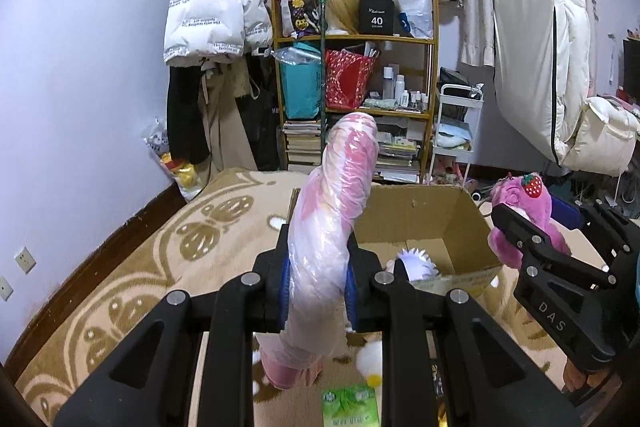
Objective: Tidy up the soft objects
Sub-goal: 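Lift the pink roll with the left tool while the right tool carries the teddy bear over the box, then open both tools to drop the pink roll and teddy bear into the box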
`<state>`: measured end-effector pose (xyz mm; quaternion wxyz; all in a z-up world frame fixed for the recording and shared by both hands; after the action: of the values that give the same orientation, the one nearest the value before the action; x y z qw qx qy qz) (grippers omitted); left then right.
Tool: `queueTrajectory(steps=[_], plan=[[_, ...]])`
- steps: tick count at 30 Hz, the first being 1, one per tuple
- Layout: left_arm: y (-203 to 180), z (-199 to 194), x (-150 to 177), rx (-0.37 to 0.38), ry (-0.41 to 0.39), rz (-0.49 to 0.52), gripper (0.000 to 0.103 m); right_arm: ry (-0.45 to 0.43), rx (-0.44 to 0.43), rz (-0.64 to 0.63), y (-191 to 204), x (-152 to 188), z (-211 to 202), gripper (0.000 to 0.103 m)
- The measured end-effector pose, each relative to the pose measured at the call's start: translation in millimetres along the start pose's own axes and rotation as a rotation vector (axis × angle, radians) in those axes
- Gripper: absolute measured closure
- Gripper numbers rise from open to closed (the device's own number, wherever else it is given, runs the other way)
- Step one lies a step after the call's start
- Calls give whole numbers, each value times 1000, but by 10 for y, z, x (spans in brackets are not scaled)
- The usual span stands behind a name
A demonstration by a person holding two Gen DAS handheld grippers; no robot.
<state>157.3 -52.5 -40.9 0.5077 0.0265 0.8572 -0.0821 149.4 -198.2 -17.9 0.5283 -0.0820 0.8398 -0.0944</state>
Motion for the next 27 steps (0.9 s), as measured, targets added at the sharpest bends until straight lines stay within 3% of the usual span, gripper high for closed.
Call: queueTrajectory(steps=[11,27], plan=[[-16,227,-69,2,4,14,83,-13,-9,29,-116,-116,252,54],[110,638,19,43,116,-90,83,17,-65,67,-156,-93,649,54]])
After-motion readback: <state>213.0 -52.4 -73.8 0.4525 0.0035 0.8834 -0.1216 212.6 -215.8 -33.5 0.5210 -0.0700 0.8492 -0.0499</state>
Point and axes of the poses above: each gripper's, at about its wrist camera, not at the fingertips, and z roughly the way its jaws point, y to its left, x to its underside, the point moved 9 cm from there along z, roughly the way its jaws point, and after that the axes turned 9 degrees about -z, right-handed, at the moved point
